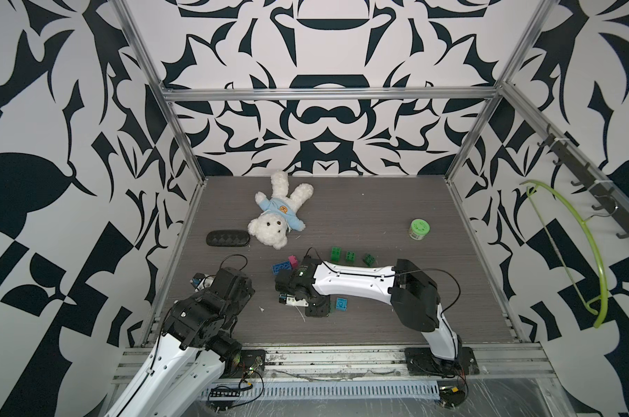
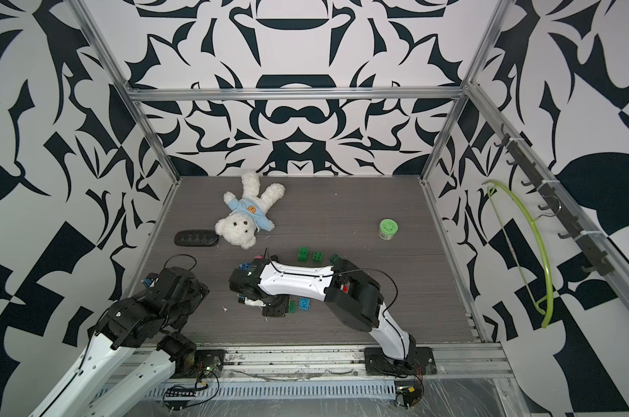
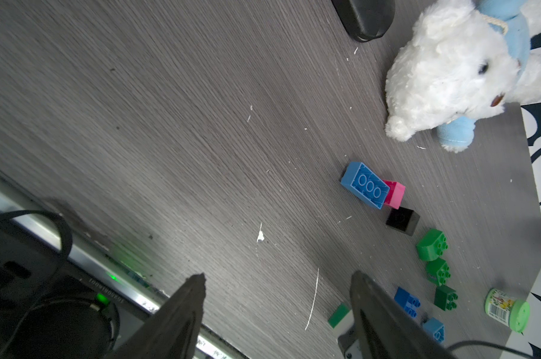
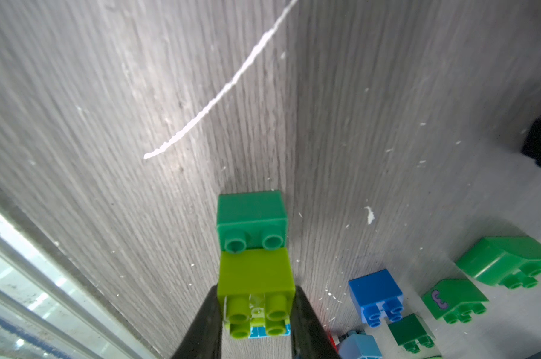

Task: Assemble the number 1 with lego
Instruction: Assemble the lego brick with the lego brick.

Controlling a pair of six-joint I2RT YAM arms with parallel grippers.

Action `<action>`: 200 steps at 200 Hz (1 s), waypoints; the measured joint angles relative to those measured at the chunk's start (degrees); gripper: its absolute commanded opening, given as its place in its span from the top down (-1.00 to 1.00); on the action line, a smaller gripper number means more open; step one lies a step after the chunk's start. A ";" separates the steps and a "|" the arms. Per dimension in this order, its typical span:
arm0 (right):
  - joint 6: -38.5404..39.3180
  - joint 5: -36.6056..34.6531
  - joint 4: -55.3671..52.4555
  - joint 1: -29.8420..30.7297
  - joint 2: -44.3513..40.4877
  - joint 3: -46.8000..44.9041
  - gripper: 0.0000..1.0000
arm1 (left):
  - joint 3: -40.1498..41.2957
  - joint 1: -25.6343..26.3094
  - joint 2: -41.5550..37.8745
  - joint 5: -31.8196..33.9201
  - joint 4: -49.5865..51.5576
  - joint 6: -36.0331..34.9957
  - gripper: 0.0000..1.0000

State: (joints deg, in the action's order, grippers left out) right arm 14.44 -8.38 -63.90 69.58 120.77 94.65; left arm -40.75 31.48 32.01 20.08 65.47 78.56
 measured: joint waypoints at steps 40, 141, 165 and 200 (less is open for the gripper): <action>-0.04 -0.39 1.20 0.13 -0.63 -1.14 0.89 | 0.00 0.00 0.42 -0.46 -0.20 -0.28 -0.59; -6.21 3.78 12.02 0.11 -13.92 -7.50 -0.21 | 0.00 -0.02 3.98 -3.67 -2.60 -5.03 -0.64; -10.71 4.24 15.02 0.11 -20.50 -11.69 -0.18 | 0.07 -0.04 5.18 -6.78 -5.53 -7.15 -0.63; -28.15 2.01 19.15 -0.90 -27.80 -19.23 0.47 | 1.86 -0.04 7.43 -15.45 -14.03 -11.82 -0.53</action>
State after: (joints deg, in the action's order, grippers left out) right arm -13.72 -6.37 -44.75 68.69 92.97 75.42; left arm -38.89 31.44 39.44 4.62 51.44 66.74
